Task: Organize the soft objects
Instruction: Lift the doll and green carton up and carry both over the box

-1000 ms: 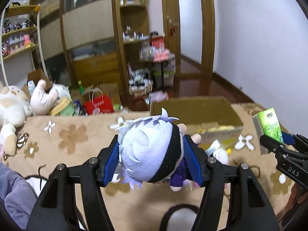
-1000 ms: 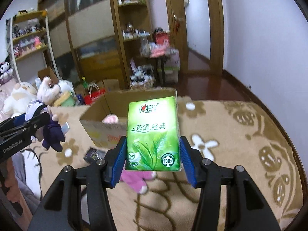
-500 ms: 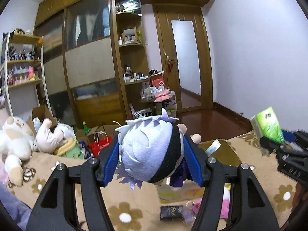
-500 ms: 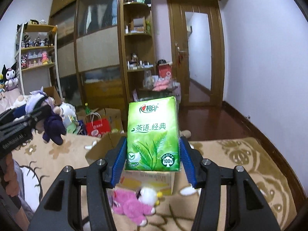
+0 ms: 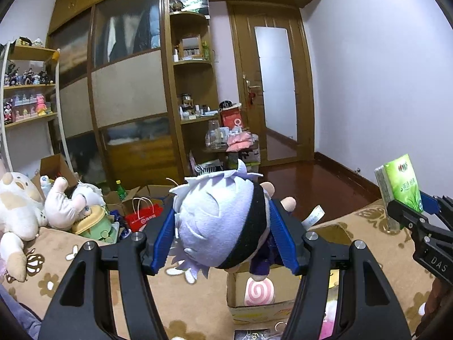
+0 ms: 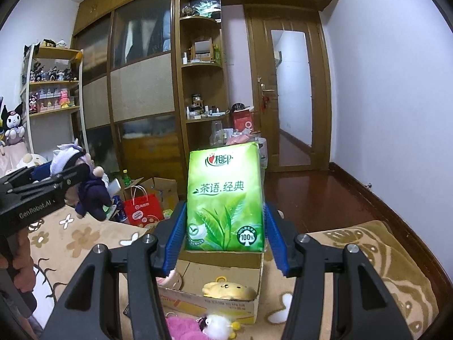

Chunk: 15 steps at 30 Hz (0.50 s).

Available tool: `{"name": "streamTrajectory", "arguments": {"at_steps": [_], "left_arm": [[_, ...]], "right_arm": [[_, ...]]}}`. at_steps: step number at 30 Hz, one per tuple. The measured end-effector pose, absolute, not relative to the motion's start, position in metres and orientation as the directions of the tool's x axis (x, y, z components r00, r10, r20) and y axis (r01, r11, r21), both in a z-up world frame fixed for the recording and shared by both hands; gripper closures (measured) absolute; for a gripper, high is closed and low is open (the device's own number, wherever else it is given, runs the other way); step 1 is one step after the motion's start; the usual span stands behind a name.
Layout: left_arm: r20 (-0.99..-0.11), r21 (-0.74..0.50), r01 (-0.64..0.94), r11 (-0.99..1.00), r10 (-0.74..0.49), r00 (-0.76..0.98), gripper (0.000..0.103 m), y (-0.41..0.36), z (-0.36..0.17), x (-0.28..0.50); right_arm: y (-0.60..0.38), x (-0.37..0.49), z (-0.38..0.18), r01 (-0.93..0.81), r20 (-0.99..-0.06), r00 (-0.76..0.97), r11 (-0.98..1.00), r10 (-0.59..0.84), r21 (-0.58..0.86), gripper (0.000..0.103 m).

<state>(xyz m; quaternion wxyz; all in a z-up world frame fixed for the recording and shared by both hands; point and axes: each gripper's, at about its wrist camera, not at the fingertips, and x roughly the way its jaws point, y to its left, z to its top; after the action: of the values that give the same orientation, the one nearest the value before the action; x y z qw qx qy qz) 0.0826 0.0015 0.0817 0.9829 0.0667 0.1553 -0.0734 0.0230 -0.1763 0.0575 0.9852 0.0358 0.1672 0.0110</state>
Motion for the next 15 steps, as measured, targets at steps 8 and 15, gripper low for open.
{"name": "streamTrajectory", "arguments": {"at_steps": [8, 15], "left_arm": [[-0.440, 0.102, 0.190, 0.976, -0.127, 0.889, 0.041, -0.005, 0.035, 0.117], [-0.484, 0.077, 0.218, 0.973, -0.154, 0.862, 0.040, -0.010, 0.009, 0.141]], "right_arm": [[-0.180, 0.044, 0.018, -0.024, -0.401, 0.915, 0.998, 0.048, 0.064, 0.046], [-0.176, 0.064, -0.013, -0.039, -0.464, 0.884, 0.997, 0.065, 0.065, 0.046]]}}
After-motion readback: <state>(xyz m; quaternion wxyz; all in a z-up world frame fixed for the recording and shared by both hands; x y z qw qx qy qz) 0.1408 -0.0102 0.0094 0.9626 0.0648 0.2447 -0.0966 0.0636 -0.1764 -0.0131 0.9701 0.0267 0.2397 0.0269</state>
